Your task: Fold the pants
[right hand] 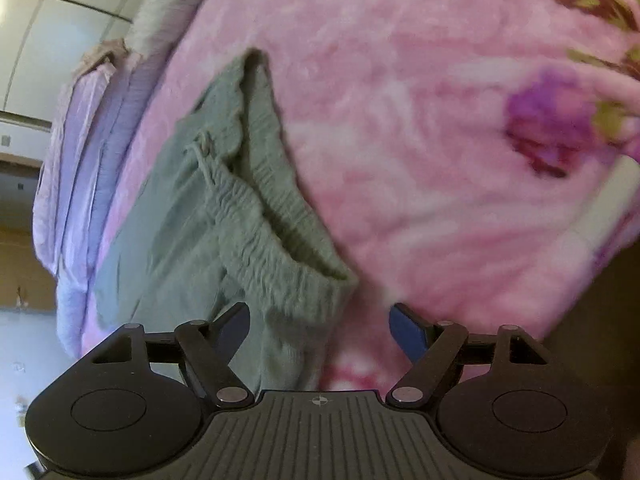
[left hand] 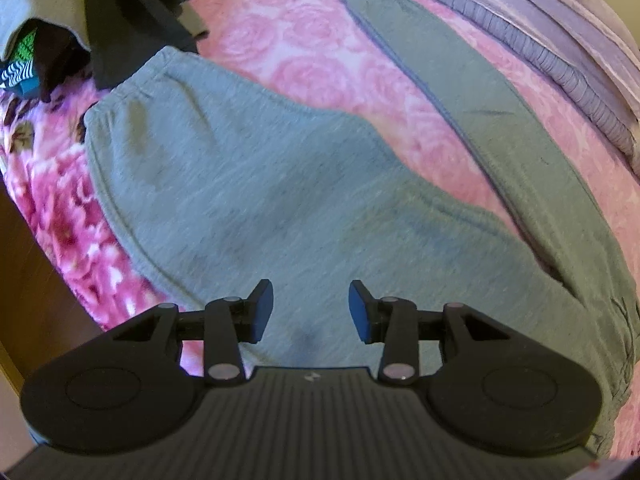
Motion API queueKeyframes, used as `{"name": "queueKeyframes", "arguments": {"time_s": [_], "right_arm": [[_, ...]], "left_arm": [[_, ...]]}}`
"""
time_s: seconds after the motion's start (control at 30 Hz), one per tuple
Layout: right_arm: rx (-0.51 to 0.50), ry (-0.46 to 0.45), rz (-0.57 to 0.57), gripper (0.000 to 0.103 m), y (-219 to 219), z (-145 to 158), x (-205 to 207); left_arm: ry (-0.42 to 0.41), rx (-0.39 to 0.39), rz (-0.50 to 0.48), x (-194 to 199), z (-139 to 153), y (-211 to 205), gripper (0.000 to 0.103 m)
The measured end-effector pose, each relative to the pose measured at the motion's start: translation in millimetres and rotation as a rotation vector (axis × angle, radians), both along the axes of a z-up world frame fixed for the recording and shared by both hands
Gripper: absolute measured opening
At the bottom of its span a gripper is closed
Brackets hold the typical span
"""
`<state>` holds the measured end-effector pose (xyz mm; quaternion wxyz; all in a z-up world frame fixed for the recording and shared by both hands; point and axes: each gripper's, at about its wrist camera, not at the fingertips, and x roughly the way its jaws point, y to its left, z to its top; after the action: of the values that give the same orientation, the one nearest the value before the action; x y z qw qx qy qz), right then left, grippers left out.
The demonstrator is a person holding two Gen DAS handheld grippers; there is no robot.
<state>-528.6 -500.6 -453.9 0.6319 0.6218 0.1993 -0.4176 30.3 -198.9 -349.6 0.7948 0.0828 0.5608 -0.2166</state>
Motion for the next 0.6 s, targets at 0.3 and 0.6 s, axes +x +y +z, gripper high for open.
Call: {"name": "queueKeyframes", "arguments": {"time_s": [0.3,0.6], "right_arm": [[-0.063,0.118,-0.032,0.016,0.7,28.4,-19.8],[-0.152,0.606,-0.132,0.055,31.0,62.4,31.3]], "left_arm": [[-0.087,0.083,0.054,51.0,-16.2,53.4,0.038],[-0.183,0.054,0.196,162.6,-27.8,104.6,0.038]]}}
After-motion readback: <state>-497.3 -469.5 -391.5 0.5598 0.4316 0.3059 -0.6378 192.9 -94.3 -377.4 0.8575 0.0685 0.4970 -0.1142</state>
